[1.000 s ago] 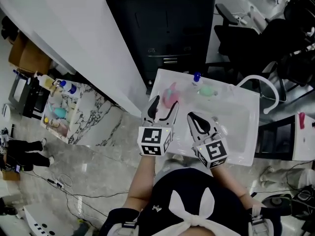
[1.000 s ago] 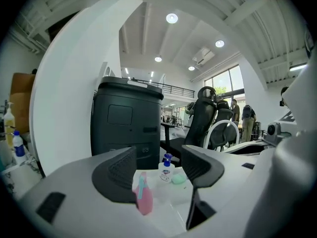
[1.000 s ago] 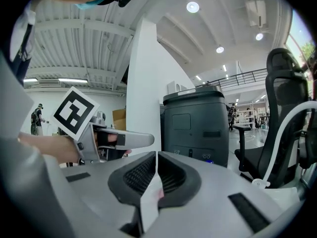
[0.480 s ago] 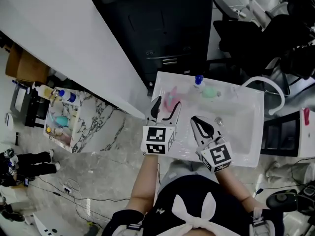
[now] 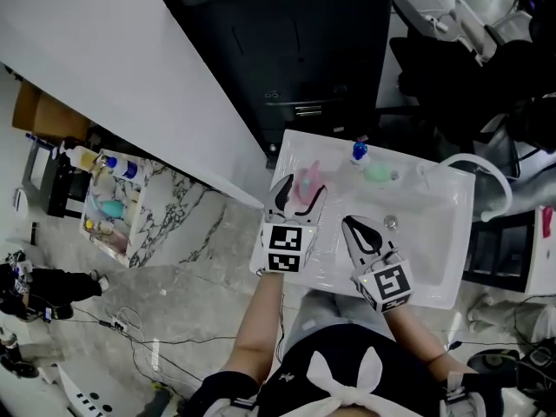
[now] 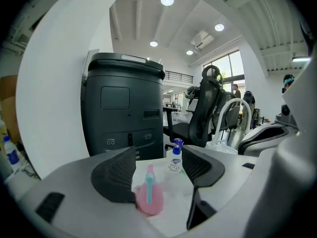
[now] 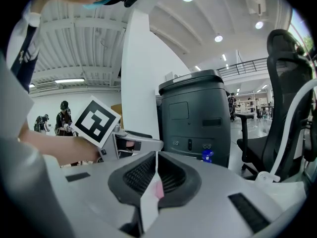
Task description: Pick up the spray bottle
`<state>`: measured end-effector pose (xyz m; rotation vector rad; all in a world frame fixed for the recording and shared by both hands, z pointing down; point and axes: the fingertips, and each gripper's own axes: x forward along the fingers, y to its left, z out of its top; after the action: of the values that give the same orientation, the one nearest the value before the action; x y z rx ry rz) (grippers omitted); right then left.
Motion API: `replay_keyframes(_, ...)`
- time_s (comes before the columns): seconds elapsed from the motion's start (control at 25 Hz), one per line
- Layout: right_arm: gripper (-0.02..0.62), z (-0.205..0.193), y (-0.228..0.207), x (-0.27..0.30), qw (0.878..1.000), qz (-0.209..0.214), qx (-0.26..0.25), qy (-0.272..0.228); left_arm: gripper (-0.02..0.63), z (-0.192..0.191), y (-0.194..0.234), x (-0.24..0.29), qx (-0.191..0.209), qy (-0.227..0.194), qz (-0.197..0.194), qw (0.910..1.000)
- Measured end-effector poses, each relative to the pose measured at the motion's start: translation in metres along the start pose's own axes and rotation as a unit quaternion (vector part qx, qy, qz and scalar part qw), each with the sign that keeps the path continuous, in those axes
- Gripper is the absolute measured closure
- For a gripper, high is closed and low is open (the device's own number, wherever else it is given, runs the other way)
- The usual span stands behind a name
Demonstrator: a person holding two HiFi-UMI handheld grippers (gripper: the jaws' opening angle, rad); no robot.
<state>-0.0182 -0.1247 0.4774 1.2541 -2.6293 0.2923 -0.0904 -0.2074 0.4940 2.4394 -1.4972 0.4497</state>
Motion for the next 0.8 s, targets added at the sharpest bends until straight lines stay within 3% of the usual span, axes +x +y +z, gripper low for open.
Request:
replay_keyframes(0.28, 0.566, -0.004, -0.013, 0.004, 1.0, 0.02, -0.001, 0.017, 0.314, -0.007, -0.003, 0.018, 0.011, 0.029, 0.009, 0.9995)
replay_keyframes(0.8, 0.566, -0.017, -0.029, 0.008, 0.999, 0.028, 0.019, 0.028, 0.314, -0.048, 0.004, 0.043, -0.009, 0.088, 0.012, 0.996)
